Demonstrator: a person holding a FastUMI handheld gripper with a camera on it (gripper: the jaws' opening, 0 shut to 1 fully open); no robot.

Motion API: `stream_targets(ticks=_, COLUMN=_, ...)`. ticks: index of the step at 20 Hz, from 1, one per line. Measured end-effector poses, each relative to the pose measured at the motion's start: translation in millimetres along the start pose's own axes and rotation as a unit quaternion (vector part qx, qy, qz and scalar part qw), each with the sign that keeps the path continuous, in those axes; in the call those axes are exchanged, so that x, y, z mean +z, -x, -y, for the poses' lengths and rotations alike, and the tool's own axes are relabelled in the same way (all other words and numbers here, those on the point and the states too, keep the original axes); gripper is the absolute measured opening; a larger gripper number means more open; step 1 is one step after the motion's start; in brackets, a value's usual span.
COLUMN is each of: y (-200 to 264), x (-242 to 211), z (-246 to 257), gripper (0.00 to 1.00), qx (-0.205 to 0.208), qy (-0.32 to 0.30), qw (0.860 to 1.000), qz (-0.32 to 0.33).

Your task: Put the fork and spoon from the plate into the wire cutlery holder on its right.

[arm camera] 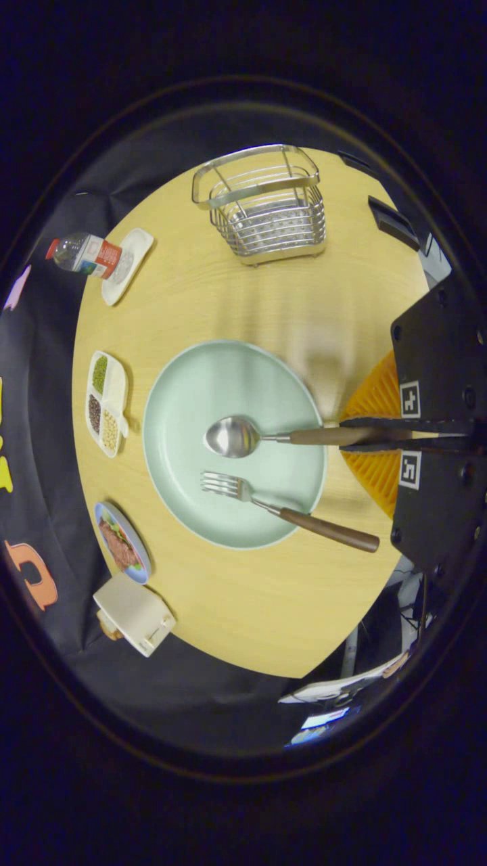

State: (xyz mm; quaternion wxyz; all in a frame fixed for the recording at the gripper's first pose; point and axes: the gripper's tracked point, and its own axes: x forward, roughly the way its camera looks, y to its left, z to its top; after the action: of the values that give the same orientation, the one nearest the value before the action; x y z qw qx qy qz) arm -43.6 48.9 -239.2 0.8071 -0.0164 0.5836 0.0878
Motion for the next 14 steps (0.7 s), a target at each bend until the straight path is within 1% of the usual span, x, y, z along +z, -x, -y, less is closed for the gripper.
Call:
stream_targets(ticks=4, y=37, x=9, z=11, gripper=0.03, qx=0.012, qy=-0.001, qw=1.0, qz=0.022)
stream_targets(ticks=8, y=88, x=18, z=33, gripper=0.03, qx=0.021, qy=-0.005, qw=0.999, qz=0.046)
stream_targets(ticks=10, y=118, x=22, z=59, gripper=0.03, qx=0.011, qy=-0.011, qw=0.998, qz=0.063)
stream_targets(ticks=12, y=144, x=25, z=94, gripper=0.03, qx=-0.01, qy=-0.024, qw=0.996, qz=0.08)
stream_targets(ticks=14, y=161, x=27, z=131, gripper=0.03, qx=-0.035, qy=-0.041, qw=0.994, qz=0.09)
